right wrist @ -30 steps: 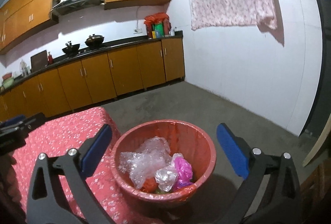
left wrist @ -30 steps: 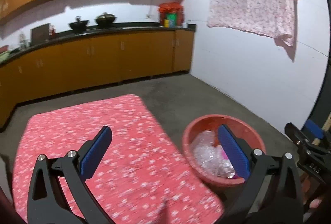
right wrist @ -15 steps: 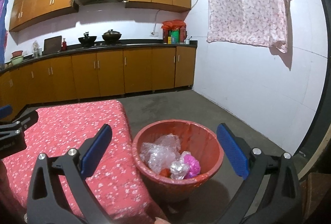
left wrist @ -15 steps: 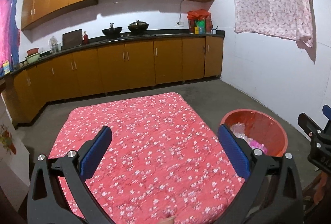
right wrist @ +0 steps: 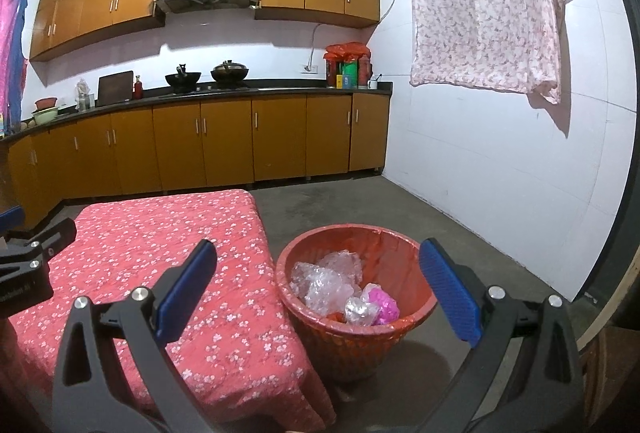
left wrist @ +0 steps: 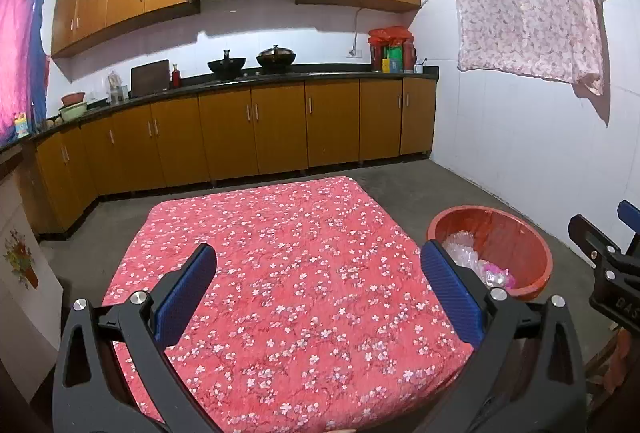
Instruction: Collect trash
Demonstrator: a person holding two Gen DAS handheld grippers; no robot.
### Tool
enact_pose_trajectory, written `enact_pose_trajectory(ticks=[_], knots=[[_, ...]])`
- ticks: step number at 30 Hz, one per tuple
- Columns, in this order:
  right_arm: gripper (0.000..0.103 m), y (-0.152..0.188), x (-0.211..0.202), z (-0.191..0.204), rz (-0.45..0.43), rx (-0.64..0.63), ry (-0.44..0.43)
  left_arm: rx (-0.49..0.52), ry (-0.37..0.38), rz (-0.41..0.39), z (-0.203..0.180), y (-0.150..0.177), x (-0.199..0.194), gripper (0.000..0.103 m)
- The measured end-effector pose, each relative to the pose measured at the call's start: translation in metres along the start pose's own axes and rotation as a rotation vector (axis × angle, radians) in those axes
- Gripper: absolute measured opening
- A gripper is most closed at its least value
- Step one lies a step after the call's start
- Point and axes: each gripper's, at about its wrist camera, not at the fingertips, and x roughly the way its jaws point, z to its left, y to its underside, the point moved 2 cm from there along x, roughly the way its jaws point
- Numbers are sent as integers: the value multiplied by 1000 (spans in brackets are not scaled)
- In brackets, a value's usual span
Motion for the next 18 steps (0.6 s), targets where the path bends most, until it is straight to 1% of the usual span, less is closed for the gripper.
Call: enact_pose_trajectory(ticks=[7, 18], knots=[[99, 7, -4, 3, 14, 9, -6, 1, 7, 17, 4, 11, -5, 101], [99, 14, -11, 8, 17, -1, -10, -7, 11, 26, 6, 16, -9, 101]])
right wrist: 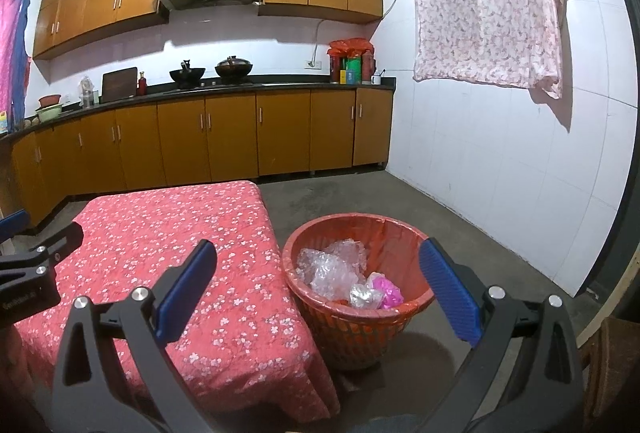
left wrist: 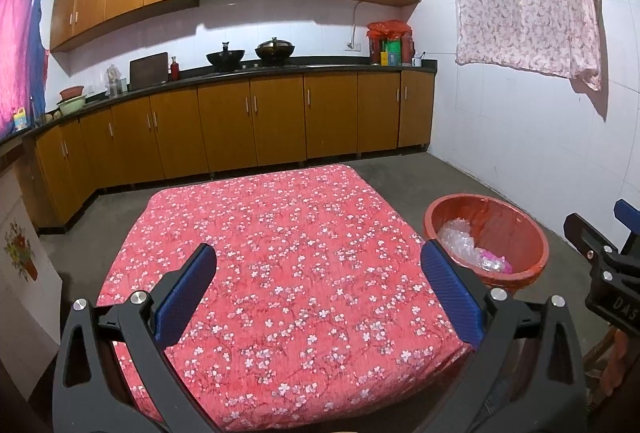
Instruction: Collect trash
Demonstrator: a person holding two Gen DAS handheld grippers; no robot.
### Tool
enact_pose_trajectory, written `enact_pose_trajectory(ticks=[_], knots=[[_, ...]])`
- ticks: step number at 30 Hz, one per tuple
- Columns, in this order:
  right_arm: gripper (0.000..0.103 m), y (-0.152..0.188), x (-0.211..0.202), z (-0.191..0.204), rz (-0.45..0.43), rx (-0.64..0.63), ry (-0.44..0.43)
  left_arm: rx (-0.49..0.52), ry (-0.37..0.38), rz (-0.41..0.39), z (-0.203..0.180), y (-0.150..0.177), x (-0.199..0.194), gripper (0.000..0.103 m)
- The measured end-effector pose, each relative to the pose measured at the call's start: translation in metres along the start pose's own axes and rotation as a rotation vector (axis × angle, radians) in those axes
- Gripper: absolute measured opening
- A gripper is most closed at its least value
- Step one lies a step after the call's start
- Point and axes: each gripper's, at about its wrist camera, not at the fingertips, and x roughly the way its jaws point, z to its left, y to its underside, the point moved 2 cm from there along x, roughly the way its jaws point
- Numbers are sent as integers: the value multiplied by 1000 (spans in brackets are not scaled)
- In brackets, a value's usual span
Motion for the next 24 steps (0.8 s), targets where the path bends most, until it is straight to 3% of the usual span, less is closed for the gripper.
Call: enact_pose_trajectory(ticks=[24], knots=[[99, 3, 6, -5, 25, 17, -1, -4, 20, 27, -2, 0, 3, 101]])
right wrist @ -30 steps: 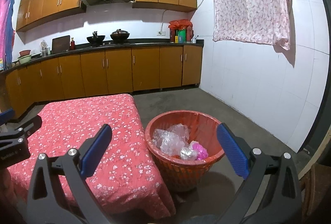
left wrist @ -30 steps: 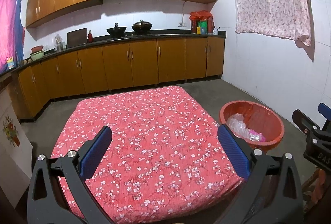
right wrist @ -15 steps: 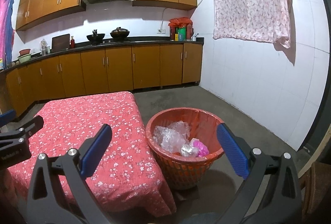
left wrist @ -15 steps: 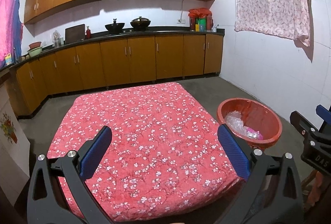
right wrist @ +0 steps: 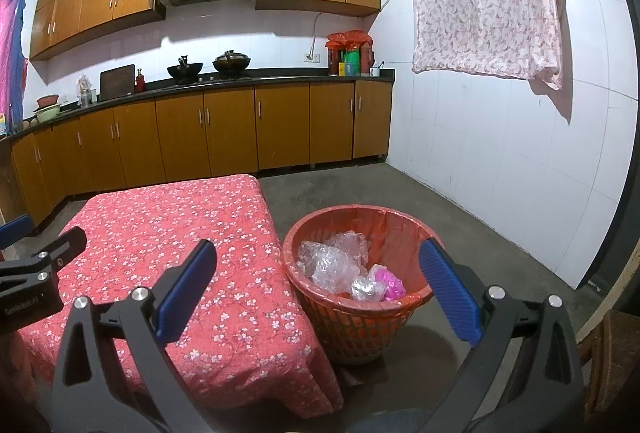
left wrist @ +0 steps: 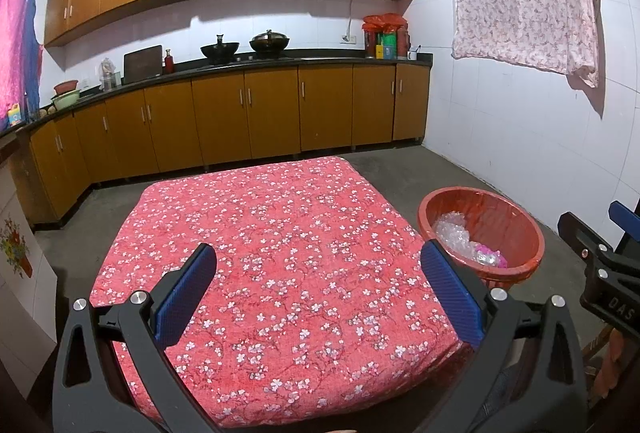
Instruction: Collect trash
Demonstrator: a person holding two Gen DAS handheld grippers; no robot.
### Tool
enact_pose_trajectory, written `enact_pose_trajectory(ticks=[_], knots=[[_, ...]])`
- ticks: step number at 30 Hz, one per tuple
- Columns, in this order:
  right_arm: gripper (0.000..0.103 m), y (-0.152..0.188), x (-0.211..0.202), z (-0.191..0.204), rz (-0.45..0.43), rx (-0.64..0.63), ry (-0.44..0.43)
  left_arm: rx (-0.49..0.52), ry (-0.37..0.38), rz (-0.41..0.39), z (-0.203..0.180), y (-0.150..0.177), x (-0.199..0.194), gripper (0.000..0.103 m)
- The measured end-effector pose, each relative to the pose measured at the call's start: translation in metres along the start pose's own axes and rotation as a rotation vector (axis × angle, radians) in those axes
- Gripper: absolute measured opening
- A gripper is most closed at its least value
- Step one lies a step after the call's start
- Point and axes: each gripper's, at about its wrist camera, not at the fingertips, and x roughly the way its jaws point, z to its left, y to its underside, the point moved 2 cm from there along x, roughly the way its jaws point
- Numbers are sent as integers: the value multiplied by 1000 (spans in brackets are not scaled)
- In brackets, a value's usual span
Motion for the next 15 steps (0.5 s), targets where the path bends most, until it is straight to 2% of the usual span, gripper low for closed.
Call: enact_pose_trajectory(ticks=[15], knots=[[99, 1, 1, -2, 0, 4, -1, 4, 3, -5, -3, 1, -1, 101]])
